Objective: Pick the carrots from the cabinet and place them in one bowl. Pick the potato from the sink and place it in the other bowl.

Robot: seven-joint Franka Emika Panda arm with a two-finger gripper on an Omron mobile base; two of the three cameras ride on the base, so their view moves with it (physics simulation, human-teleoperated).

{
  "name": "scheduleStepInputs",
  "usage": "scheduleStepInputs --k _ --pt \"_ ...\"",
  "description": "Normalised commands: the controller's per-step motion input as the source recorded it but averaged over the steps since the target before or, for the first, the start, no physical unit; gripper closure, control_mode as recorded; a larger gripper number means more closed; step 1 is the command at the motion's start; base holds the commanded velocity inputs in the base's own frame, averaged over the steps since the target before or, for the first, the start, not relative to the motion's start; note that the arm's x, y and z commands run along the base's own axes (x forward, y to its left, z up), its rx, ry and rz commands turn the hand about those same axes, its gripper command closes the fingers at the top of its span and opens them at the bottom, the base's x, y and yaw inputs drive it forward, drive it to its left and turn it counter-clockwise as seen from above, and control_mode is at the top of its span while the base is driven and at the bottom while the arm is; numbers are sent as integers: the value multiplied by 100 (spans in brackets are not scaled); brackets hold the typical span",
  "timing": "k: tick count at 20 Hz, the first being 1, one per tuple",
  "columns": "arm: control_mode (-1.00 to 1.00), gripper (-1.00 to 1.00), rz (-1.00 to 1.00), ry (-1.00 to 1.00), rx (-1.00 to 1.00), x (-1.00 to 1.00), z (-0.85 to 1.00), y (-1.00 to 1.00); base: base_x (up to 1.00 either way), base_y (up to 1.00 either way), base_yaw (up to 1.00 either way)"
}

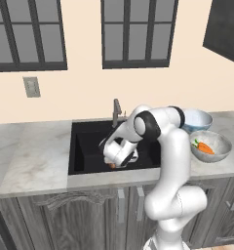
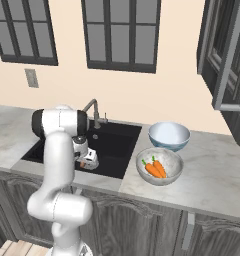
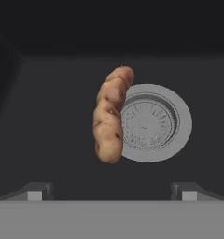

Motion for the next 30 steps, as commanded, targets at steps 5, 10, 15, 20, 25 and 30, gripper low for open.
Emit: scheduleStepInputs --k 5,10,15,20,25,30 --pt "-100 -100 0 -2 0 25 -19 7 0 0 0" --pt "-100 -100 0 -2 0 34 -20 0 0 0 0" --pt "-100 -100 0 -2 0 34 -24 1 0 0 0" --pt "-100 -100 0 -2 0 26 -21 6 0 0 0" --pt "-100 -100 0 -5 0 12 -3 10 0 0 0" --pt "-100 -100 -1 -5 0 8 0 14 0 0 0"
